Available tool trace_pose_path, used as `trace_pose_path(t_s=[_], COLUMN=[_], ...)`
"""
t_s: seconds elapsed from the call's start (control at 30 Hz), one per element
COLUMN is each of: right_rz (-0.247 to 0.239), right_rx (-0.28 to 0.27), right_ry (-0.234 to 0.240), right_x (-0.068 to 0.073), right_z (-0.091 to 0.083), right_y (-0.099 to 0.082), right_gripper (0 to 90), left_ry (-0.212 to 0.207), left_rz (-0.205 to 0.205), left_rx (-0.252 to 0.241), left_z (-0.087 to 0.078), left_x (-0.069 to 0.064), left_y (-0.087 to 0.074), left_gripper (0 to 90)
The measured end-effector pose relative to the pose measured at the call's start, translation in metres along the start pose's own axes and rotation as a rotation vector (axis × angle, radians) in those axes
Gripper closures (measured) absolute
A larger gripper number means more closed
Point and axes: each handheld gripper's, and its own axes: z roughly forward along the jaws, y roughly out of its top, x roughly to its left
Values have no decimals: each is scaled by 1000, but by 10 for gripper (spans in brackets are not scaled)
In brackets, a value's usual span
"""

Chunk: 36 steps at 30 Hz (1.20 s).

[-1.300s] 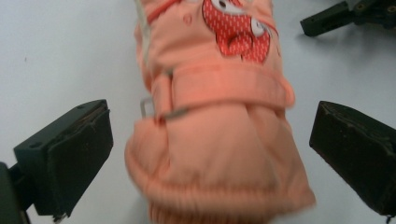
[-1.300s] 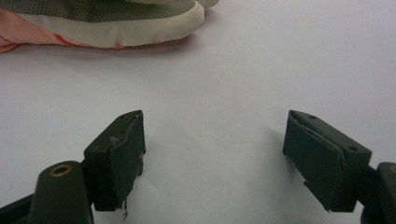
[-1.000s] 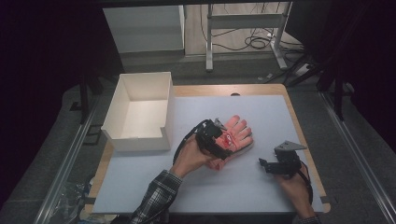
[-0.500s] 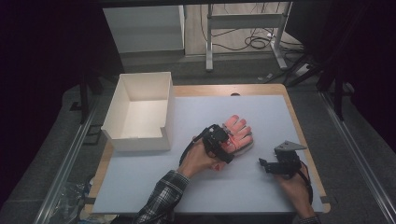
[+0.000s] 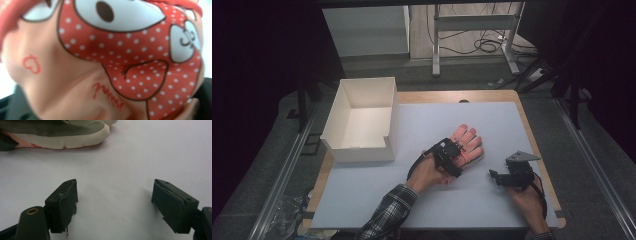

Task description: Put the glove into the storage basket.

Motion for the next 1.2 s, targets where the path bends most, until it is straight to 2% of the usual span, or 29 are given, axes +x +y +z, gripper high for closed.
trace_pose_path(t_s=[0.13,0.3,0.5,0.63,0.83,1.2], right_rz=[0,0,1,0,0,2], right_rx=[1,0,0,-1,-1,-1], right_ry=[0,0,0,0,0,0], right_x=[0,0,0,0,0,0], right_z=[0,0,0,0,0,0], right_y=[0,0,0,0,0,0], right_gripper=[212,212,212,212,212,212], left_ry=[-19,-48,-71,-82,-59,-9], left_rz=[-1,-19,-39,-46,-68,-112], left_rx=[-6,-42,-71,-72,-76,-106], left_z=[-4,-8,-13,-17,-32,-70], left_x=[0,4,9,12,19,41], left_y=[0,-5,-6,-5,-1,9], left_gripper=[415,498,514,514,511,502])
